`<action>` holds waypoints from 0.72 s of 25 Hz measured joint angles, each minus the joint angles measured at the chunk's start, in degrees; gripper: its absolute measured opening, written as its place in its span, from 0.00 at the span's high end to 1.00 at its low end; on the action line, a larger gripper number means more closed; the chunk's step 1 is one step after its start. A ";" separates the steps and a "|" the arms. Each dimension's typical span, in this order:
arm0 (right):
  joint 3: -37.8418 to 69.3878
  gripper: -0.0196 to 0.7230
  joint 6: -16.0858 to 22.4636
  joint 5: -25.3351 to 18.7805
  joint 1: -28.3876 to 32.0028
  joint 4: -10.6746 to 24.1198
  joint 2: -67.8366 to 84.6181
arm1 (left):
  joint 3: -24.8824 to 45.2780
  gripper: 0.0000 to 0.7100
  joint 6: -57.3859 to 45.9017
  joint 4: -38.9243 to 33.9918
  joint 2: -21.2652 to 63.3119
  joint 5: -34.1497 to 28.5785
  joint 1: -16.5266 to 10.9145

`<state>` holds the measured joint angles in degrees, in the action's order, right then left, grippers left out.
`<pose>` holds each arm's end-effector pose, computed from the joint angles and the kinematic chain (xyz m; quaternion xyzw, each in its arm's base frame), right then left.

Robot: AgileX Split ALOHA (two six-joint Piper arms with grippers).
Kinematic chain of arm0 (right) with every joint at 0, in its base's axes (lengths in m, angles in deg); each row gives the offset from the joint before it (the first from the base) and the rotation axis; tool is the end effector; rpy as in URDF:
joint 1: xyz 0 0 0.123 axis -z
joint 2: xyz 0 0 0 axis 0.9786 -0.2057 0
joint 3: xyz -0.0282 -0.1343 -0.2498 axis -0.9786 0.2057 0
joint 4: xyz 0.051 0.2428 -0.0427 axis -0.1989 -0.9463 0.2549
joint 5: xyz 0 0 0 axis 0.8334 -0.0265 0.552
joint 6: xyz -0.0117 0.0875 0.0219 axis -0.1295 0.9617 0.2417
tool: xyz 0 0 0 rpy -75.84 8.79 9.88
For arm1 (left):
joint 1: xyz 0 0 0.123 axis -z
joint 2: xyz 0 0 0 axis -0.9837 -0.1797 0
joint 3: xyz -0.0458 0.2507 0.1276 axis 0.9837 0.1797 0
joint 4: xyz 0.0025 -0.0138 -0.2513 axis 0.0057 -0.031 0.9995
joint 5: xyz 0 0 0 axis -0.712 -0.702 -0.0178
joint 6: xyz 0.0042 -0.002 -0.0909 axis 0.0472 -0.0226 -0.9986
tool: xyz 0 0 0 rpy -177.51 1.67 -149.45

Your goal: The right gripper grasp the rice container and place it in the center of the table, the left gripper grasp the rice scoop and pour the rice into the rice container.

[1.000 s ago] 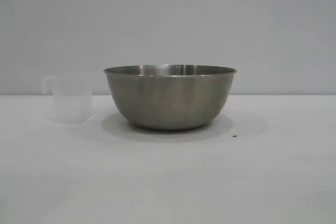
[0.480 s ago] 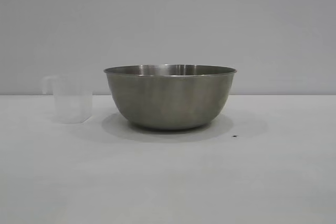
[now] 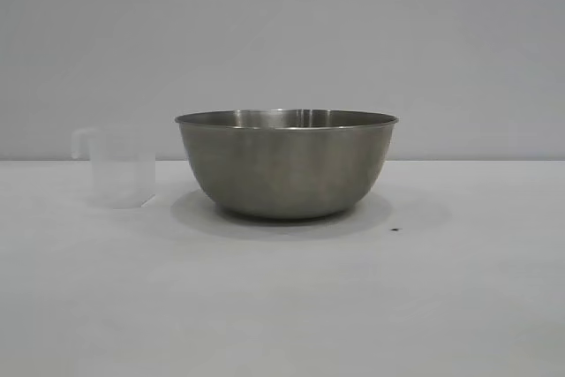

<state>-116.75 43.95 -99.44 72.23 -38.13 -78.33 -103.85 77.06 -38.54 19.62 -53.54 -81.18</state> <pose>0.0163 0.0065 0.2678 -0.0648 0.9078 0.0418 0.4123 0.0055 0.0053 0.2805 0.0000 0.8062 0.0509 0.5894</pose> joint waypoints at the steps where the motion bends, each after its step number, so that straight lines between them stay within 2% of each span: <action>1: 0.00 0.53 0.00 0.00 0.00 0.00 0.00 | -0.25 0.65 0.00 -0.09 0.00 -0.93 0.00; 11: 0.00 0.53 0.00 0.00 0.00 0.00 0.00 | -3.06 0.65 -0.50 -0.35 0.22 -7.48 0.00; 18: 0.00 0.53 0.00 0.00 0.00 0.00 0.00 | -3.06 0.65 -1.02 0.26 0.22 -9.00 0.00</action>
<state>-116.75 43.95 -99.44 72.23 -38.13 -78.33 -106.91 76.04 -38.28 19.83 -62.54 -81.18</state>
